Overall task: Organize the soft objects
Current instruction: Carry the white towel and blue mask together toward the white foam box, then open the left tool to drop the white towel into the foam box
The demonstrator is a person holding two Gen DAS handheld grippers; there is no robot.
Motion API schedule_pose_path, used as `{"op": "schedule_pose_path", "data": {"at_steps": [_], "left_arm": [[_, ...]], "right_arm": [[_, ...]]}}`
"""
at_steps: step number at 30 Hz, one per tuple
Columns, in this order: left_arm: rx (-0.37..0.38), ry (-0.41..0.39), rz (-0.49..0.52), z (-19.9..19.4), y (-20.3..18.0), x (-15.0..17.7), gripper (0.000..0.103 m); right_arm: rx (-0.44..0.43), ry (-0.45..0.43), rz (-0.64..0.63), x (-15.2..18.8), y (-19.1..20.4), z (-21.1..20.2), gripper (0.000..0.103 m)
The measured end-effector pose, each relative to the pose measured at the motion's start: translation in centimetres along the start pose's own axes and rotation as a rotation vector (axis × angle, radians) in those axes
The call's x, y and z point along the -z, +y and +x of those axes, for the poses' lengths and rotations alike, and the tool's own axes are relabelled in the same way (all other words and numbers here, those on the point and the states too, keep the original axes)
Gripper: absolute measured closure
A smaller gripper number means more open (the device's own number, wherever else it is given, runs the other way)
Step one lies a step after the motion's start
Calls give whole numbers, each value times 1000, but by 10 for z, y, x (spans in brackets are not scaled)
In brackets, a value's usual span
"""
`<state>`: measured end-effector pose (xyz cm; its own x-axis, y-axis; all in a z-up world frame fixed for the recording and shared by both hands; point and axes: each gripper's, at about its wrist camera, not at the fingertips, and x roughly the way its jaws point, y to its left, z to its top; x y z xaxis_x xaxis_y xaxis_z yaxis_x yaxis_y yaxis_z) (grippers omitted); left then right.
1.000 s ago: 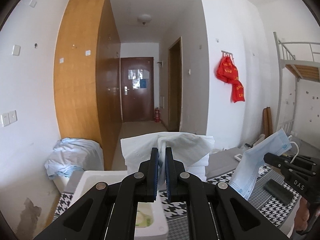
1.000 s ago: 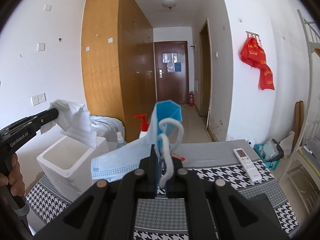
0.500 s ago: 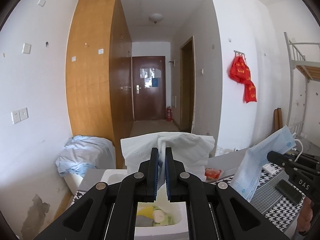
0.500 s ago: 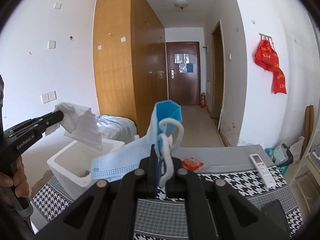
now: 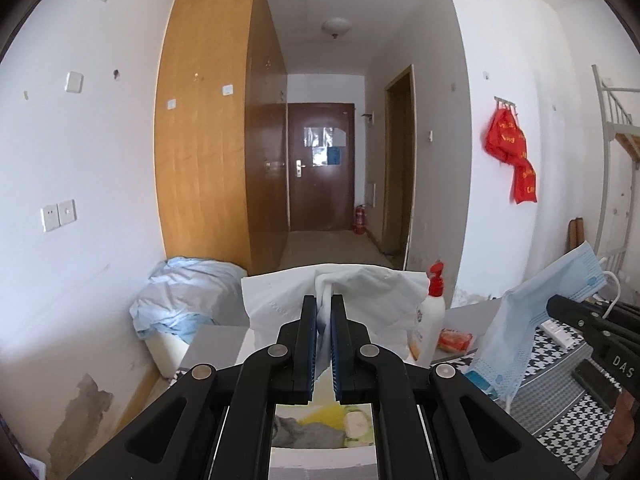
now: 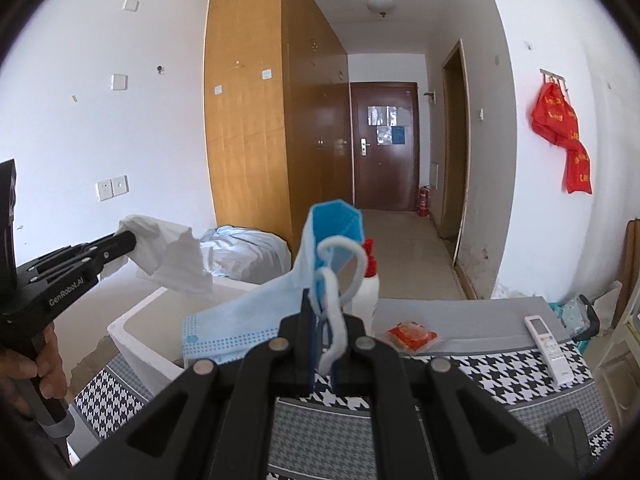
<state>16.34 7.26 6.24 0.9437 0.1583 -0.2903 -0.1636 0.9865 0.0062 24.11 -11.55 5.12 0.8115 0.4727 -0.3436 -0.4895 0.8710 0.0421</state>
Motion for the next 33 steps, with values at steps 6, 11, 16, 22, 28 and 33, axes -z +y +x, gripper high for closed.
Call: {"op": "schedule_pose_path", "data": {"at_steps": [6,11,16,22,28,33], "left_arm": [[-4,36,0,12,3,6,96],[-2,62,-8,22,4,11,96],[4,89,-3,31,6,15,96],[16,142,-13,46,7,22,96],[26,190,-14,56,10,28,93],[12,171,-27,51,13,28,31]], "right_arm": [[-4,5,-6,-2,6,6,96],[-3,16,-16,-1,10,11,96],[0,22,-18,-2,12,16,96],[7,34,-16,-2,13,20,96],[18,38,-14,-3,15,23,96],[27,39,-8,-3,16,23,96]]}}
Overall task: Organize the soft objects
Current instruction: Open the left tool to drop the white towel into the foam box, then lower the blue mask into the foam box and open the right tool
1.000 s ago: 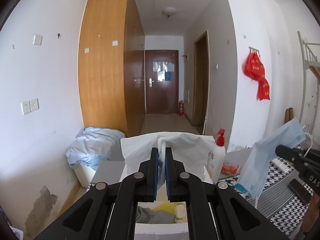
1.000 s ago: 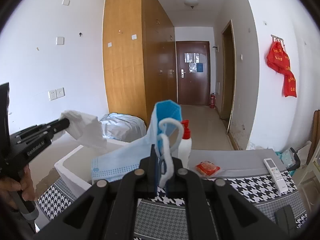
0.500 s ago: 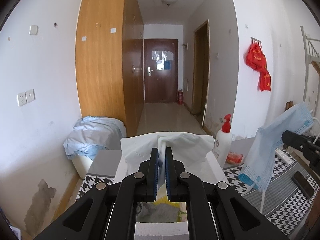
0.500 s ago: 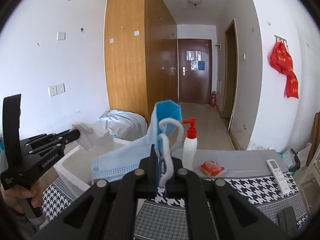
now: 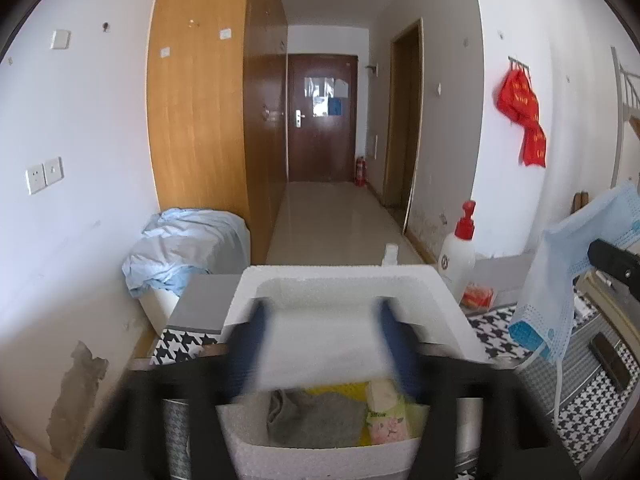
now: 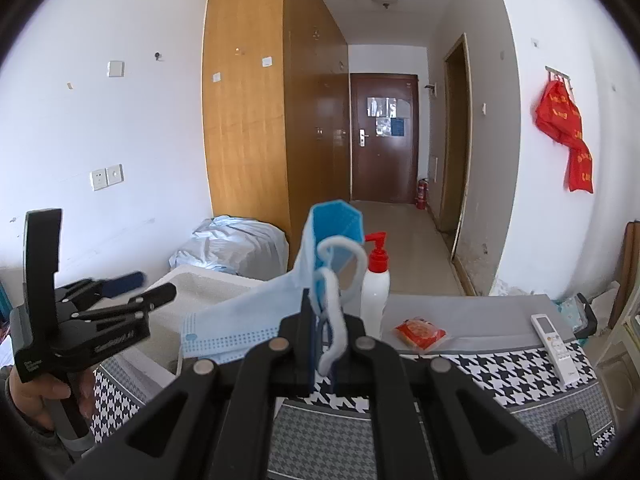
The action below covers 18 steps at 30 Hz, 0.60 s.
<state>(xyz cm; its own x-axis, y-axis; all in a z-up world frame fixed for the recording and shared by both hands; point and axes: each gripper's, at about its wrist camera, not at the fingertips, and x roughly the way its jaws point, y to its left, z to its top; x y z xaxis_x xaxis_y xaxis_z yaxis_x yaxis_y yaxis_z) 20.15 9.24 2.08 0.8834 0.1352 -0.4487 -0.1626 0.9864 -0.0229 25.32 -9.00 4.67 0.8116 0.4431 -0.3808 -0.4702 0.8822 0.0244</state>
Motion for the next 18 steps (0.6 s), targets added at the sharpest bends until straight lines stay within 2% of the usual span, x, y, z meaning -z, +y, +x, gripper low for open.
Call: {"op": "schedule_pose_path", "data": {"at_steps": [3,4,5,7,18], "left_arm": [[-5,-13,-4,-4,1,-2,21],[-10,-22,-5,-6,2,-3,10],[-19,-32,-6,-7,2,-2,4],[-29,-59,1,-12,3,-2,2],[-46,-84,-11,-26,12,-6,1]], "right_arm": [[3,-2,1,-1,1,-1,96],[4,-3,-1,-1,2,-1,96],[5,-4,-1,-1,3,-2,96],[6,-6,-1,-2,4,-2,96],[-1,-17,-17,-11,12,0,96]]}}
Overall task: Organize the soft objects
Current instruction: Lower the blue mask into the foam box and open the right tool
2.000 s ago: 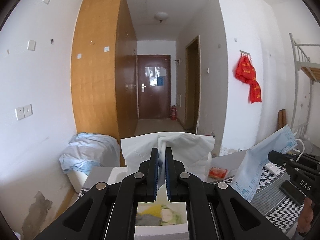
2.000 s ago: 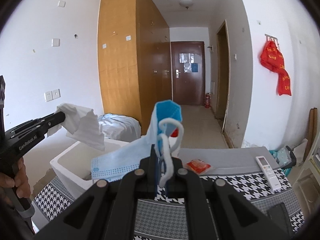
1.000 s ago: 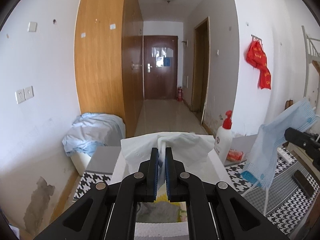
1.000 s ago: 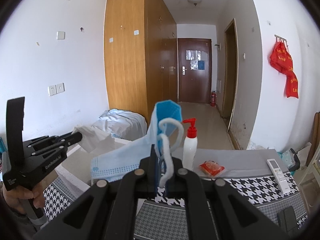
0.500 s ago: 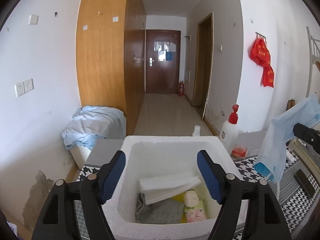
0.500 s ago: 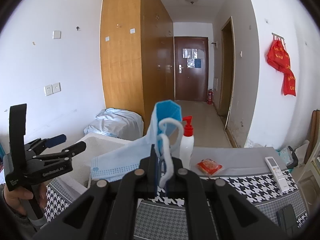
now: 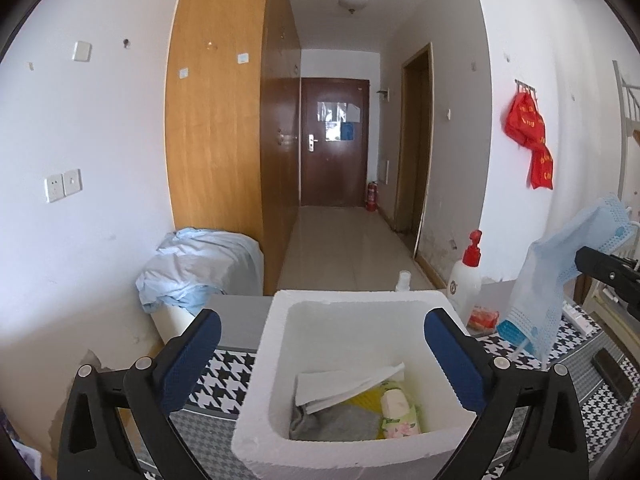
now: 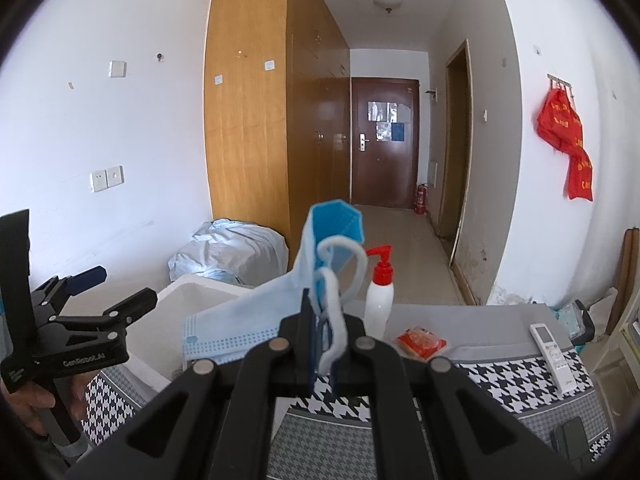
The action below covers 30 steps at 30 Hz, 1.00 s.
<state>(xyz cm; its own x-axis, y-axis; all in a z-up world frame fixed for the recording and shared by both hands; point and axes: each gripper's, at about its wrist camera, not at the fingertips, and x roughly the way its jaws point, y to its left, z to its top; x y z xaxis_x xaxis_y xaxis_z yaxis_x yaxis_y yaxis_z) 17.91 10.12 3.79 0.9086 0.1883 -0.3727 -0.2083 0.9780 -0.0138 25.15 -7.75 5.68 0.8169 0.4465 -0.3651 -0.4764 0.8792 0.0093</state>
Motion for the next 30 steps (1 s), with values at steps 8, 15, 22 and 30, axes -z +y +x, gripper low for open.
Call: {"op": "schedule_pose_path", "data": {"at_steps": [8,15,22,30], "left_arm": [[-18,-35,4,-15,7,-1,1],[-37,-48,2,-20,14,1,1],[-49,-50,-10,-23,22,4,1],[-77,-46,-24,-23,33,11,1]], "right_arm": [[-14,7,-5,-4,6,5,96],[-25,16,-12,-6,13,9,96],[-31,22,-9,-8,17,14,96],[-53,40,-18,-9,27,22,96]]}}
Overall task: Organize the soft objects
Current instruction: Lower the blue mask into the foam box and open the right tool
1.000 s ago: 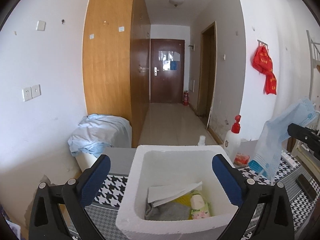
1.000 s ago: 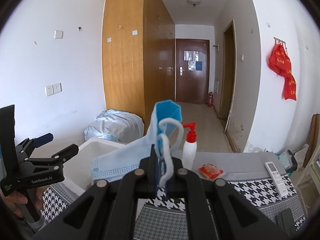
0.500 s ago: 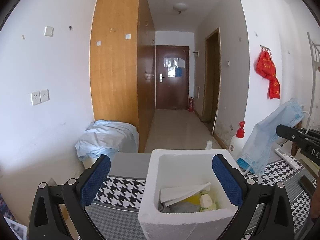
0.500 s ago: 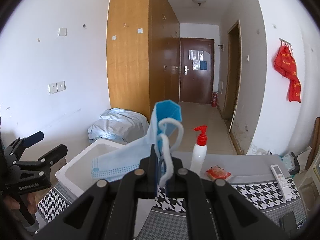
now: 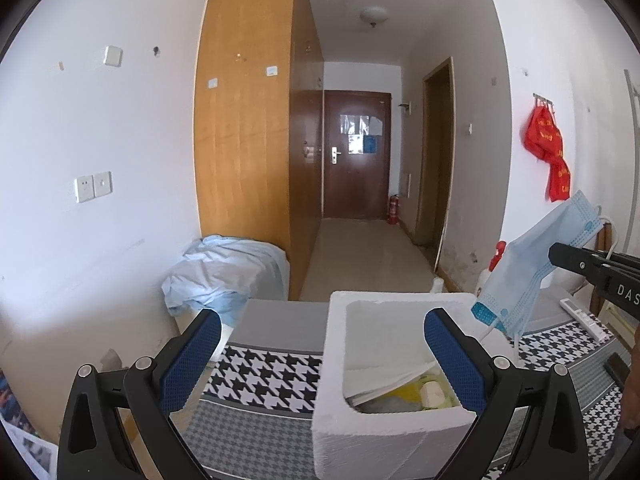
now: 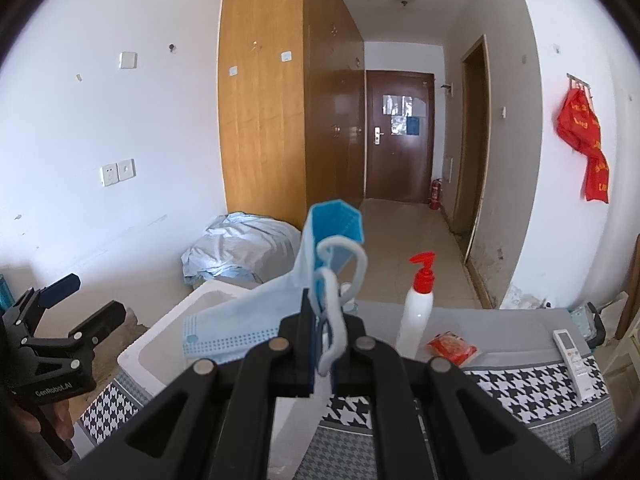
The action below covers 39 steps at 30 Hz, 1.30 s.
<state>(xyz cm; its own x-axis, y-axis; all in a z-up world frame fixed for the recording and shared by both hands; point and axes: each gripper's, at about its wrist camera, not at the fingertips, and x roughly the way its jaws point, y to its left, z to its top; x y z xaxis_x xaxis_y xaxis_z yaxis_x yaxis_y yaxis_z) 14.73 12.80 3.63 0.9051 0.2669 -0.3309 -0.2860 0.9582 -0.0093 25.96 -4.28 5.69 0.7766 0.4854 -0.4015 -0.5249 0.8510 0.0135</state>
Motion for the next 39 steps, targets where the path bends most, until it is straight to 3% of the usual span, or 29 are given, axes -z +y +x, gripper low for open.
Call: {"op": "schedule_pose_path", "data": {"at_steps": [17,39], "left_arm": [[-48,3,-19,-11,19,7,1],[-69,18,-46,-12,27,13,1]], "right_arm": [[-61,59,-50,4,30,27,96],[-130,210,-140,16,63,67,95]]}}
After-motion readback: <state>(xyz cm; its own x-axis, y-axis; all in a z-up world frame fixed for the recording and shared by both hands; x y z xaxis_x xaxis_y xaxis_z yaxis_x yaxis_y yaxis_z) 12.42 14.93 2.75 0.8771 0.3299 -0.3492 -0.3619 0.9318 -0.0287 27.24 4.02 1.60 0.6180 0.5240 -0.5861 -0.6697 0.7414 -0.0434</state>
